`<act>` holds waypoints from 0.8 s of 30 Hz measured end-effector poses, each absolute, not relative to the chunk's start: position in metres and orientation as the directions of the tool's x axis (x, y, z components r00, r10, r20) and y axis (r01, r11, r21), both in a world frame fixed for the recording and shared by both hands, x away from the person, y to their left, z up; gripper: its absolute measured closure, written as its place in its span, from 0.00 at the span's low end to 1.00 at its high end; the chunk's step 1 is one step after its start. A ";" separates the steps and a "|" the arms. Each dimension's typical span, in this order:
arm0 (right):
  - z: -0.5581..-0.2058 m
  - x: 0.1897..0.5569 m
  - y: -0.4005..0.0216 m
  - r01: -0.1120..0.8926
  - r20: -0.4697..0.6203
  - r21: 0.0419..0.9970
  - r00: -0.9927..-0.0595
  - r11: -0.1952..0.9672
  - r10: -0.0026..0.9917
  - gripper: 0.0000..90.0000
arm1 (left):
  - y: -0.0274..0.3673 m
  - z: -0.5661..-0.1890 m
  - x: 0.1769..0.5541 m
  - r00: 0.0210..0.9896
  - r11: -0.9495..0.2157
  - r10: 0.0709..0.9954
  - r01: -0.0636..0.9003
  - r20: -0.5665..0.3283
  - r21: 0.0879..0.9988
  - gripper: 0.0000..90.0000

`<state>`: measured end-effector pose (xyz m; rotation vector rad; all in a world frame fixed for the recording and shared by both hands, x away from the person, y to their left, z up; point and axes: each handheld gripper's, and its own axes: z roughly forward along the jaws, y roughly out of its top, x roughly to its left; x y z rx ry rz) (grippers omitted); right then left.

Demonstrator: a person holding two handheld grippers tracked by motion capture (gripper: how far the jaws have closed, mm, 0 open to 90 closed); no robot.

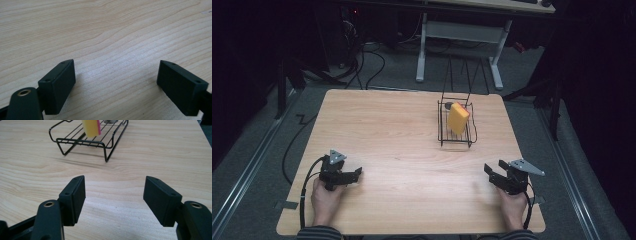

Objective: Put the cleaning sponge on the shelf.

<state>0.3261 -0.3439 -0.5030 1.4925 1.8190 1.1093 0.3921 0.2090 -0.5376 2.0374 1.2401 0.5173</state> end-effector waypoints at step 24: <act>-0.519 0.340 -0.341 0.600 0.031 0.794 -0.201 0.099 0.979 0.38 | 0.209 -0.538 0.392 0.465 -0.309 0.885 0.612 -0.016 0.728 0.17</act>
